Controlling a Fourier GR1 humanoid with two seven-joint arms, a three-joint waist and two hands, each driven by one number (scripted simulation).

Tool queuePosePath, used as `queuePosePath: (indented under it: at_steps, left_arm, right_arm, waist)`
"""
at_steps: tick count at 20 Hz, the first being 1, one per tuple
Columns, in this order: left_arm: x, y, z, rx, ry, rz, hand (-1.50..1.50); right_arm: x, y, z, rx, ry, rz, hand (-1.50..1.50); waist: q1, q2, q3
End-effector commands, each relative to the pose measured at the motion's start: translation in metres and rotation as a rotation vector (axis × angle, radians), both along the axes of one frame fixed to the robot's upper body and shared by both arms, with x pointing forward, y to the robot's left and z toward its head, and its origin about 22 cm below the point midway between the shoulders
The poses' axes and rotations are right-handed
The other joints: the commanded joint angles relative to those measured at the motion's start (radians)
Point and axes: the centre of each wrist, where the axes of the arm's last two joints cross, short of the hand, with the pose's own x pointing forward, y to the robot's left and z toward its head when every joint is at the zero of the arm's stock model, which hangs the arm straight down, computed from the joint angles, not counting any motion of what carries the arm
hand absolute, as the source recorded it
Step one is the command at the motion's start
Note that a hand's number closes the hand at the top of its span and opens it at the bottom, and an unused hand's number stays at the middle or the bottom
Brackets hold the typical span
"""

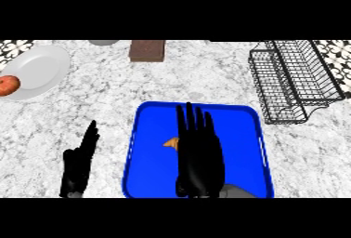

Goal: Pick the croissant from the tray and place it in the tiered basket

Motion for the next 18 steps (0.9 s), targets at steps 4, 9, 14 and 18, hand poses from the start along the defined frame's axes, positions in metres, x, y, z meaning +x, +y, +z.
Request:
queuePosePath:
  at_steps: [4, 9, 14, 18]
  left_arm:
    - [0.0, 0.007, 0.005, 0.015, -0.004, -0.006, 0.0]
    - [-0.015, 0.005, -0.023, 0.0, 0.0, 0.007, 0.0]
    - [0.006, -0.006, -0.005, 0.004, -0.002, -0.014, 0.0]
    - [-0.002, -0.01, -0.004, -0.003, 0.001, -0.014, 0.0]
  right_arm:
    - [0.008, 0.018, 0.002, -0.172, 0.143, -0.176, -1.5]
    - [0.004, 0.03, -0.021, -0.158, 0.172, -0.16, -1.5]
    - [0.017, 0.032, -0.037, -0.236, 0.222, -0.177, -1.5]
    - [0.025, 0.028, -0.028, -0.275, 0.303, -0.215, -1.5]
  waist:
    - [-0.004, 0.001, 0.001]
    - [0.008, 0.004, 0.0]
    - [0.009, 0.005, 0.001]
    - [0.01, 0.001, 0.001]
